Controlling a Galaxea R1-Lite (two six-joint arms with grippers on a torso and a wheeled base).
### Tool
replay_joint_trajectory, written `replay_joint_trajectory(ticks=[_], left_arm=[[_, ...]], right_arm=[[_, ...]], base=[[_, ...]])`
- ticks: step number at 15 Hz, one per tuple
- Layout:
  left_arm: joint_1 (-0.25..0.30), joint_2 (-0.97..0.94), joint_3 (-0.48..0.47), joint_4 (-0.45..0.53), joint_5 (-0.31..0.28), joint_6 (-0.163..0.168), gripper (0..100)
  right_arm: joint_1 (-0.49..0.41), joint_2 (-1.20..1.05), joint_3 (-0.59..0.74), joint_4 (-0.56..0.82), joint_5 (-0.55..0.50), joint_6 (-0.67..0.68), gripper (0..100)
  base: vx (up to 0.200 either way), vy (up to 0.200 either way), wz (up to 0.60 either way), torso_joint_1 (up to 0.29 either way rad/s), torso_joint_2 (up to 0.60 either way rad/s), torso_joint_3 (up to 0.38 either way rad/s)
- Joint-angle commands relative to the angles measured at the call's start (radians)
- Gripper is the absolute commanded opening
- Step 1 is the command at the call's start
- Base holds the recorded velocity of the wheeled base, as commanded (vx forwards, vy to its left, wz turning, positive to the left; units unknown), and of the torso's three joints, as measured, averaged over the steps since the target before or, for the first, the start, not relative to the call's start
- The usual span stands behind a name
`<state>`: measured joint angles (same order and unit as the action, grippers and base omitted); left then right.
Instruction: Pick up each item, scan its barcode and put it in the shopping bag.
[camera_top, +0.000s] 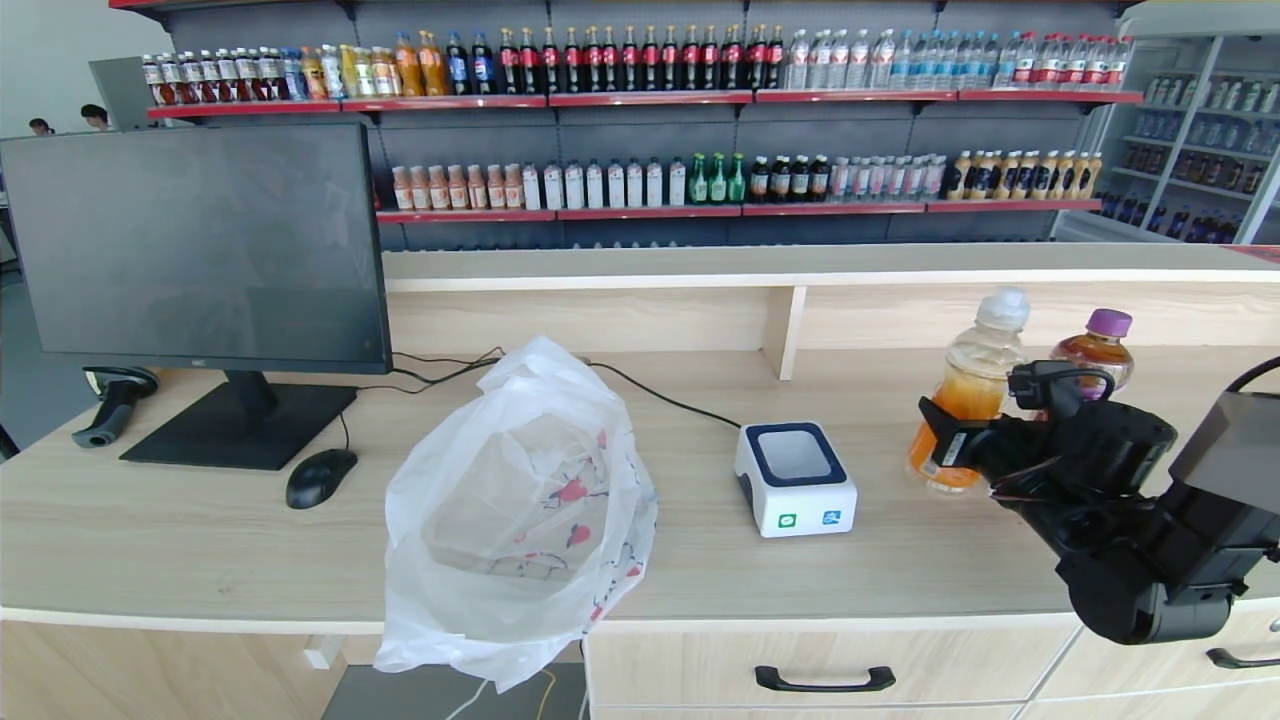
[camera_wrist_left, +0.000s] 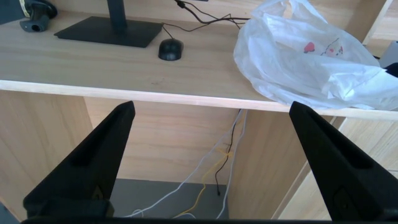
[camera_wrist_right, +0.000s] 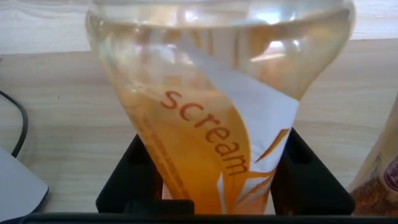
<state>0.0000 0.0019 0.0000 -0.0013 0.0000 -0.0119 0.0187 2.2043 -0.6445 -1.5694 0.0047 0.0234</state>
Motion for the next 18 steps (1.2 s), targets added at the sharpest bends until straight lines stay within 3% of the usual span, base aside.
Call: replay_joint_trajectory(ticks=[1,11,18], left_arm=[[0.000,0.000,0.000,0.000,0.000,0.000,100],[0.000,0.000,0.000,0.000,0.000,0.000,100],[0.000,0.000,0.000,0.000,0.000,0.000,100]], right_arm=[[-0.006,0.002,-0.004,-0.001,0.000,0.000,0],[-0.026,-0.113,0.017,-0.001,0.000,0.000,0],[-0.020,-0.294,0.140,-0.001,0.001,-0.002,0]], base=[[0.000,0.000,0.00,0.000,0.00,0.000],[0.000,0.000,0.00,0.000,0.00,0.000],[0.000,0.000,0.00,0.000,0.00,0.000]])
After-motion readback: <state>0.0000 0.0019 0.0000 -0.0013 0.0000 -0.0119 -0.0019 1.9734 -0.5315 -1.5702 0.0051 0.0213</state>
